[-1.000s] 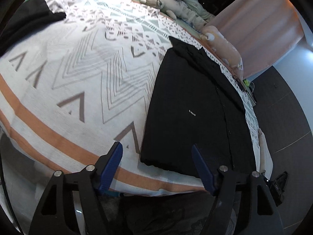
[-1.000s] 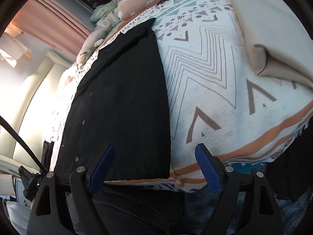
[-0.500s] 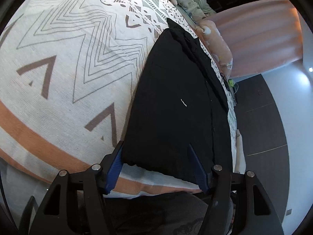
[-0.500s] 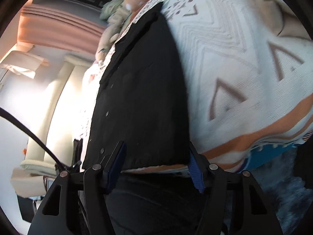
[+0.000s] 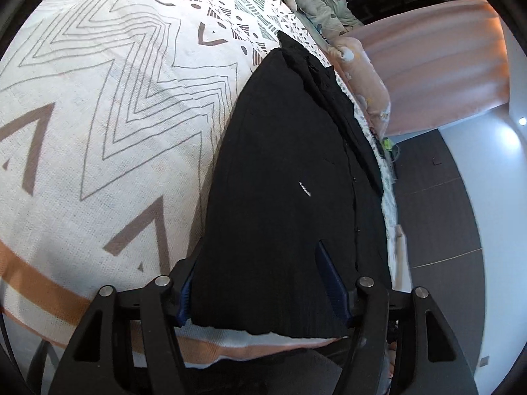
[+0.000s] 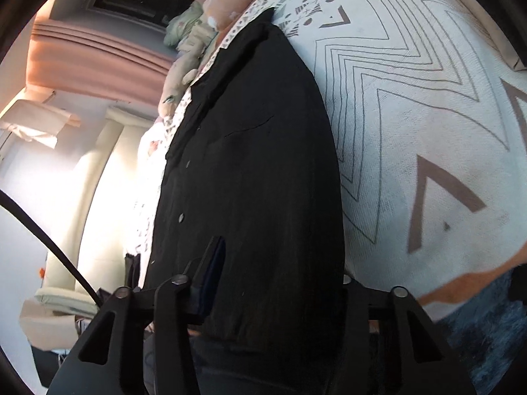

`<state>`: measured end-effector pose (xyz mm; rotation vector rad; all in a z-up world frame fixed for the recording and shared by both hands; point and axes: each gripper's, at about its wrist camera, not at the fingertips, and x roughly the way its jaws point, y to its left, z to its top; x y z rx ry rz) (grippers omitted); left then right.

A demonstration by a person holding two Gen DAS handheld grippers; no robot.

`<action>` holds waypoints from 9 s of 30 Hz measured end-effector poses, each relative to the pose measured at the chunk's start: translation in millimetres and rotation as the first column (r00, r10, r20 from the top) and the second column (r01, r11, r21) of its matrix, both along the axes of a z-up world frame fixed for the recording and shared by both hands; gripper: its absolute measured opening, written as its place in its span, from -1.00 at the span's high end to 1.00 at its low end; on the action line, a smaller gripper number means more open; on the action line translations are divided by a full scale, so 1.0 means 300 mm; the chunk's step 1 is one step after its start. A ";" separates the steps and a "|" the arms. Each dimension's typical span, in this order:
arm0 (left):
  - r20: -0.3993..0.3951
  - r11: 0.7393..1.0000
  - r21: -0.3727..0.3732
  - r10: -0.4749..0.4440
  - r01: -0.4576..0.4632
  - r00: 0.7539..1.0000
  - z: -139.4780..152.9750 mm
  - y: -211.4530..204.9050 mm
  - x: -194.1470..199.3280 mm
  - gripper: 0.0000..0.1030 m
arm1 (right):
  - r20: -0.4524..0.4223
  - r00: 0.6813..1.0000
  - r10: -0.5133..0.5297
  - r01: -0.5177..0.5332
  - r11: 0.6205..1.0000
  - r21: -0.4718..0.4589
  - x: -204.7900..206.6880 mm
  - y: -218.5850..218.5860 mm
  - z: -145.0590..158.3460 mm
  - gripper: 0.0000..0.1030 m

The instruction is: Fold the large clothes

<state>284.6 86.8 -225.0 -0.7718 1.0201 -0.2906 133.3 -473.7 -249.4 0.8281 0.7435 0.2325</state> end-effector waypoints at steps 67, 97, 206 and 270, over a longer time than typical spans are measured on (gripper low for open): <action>0.487 0.963 0.068 0.197 -0.262 0.851 0.922 0.107 -0.124 0.79 | 0.472 0.881 0.017 0.072 0.983 -0.169 -0.342 0.202 0.852 1.00; 0.184 0.938 0.260 0.186 -0.231 0.965 0.401 -0.036 0.687 0.65 | 0.159 0.982 -0.102 0.139 0.960 -0.242 0.474 0.294 0.709 0.97; -0.083 0.947 0.013 0.320 -0.320 0.944 -0.005 0.039 0.206 0.48 | -0.248 0.964 0.097 -0.246 0.683 -0.688 0.695 0.951 0.536 0.36; 0.284 0.969 0.096 -0.245 0.227 0.927 0.603 -0.674 0.256 0.82 | -0.078 0.977 0.196 -0.211 0.927 -0.309 0.355 0.443 -0.147 -0.23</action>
